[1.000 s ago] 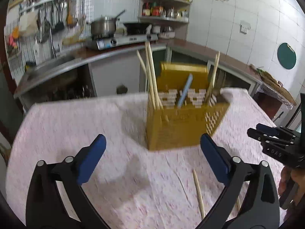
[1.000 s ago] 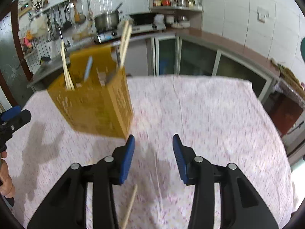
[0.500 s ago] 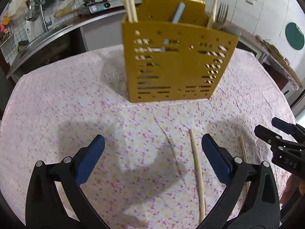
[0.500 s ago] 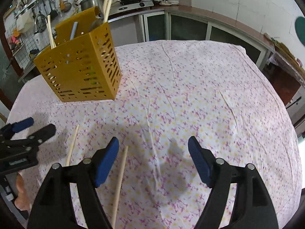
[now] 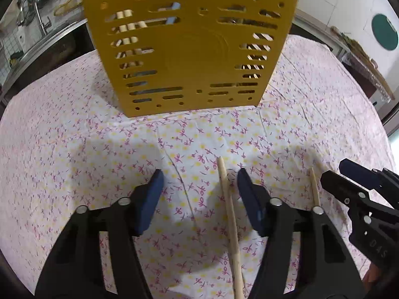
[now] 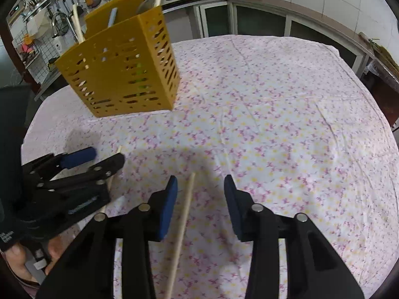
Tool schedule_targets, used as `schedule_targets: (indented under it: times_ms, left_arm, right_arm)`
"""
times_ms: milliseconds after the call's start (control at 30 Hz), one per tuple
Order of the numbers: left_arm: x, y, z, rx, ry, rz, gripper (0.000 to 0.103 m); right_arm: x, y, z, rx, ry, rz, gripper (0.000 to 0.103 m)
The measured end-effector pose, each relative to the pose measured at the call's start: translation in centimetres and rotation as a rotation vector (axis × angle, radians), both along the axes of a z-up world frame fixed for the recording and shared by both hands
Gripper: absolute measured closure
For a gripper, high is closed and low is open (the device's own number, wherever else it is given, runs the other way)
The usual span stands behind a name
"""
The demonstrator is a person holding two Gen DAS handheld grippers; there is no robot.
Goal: Organize utensils
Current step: 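Lower both tools to the cloth toward the last two wooden chopsticks, then grasp a wooden chopstick with the left tool while the right tool grasps the other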
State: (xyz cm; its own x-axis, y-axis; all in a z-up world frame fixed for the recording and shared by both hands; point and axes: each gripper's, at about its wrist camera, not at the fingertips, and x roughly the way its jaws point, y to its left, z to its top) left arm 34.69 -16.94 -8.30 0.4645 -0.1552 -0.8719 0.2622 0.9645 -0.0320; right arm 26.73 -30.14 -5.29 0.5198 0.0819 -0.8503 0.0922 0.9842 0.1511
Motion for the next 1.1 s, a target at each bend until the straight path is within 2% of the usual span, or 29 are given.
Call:
schedule_targets:
  times_ms: [200,233,267,300,367,533,667,833,1100]
  left_arm:
    - [0.4,-1.0,-0.4,0.026,-0.014,0.004,0.063]
    - [0.5,-1.1,-0.4,0.027,-0.015,0.001,0.064]
    - [0.5,-1.1,-0.4,0.027,-0.015,-0.002,0.067]
    - [0.5,-1.3,-0.4,0.025,-0.017,-0.01,0.073]
    - [0.4,-1.2,-0.3,0.023,-0.022,-0.028,0.077]
    - [0.6,-1.8,-0.2,0.01,-0.022,-0.044,0.087]
    - [0.6,-2.1,-0.1,0.002,-0.021,-0.057,0.099]
    - [-0.3,-0.5,0.4,0.006,-0.035,-0.06,0.103]
    - [-0.9,1.6,1.0,-0.022,-0.033,-0.058,0.103]
  right_arm:
    - [0.4,0.9,-1.3,-0.003,0.033,0.0,0.08]
    - [0.4,1.0,-1.5,-0.012,0.035,-0.006,0.087]
    - [0.4,1.0,-1.6,-0.02,0.033,-0.008,0.09]
    - [0.3,1.1,-1.6,-0.026,0.029,-0.007,0.091]
    - [0.2,1.0,-1.6,-0.028,0.027,-0.004,0.095]
    - [-0.1,1.0,-1.6,-0.031,0.02,0.005,0.096]
    - [-0.4,0.7,-1.1,-0.029,-0.001,0.003,0.097]
    - [-0.4,0.5,-0.4,-0.024,-0.026,0.005,0.097]
    - [-0.6,0.6,0.7,-0.014,-0.068,0.016,0.097]
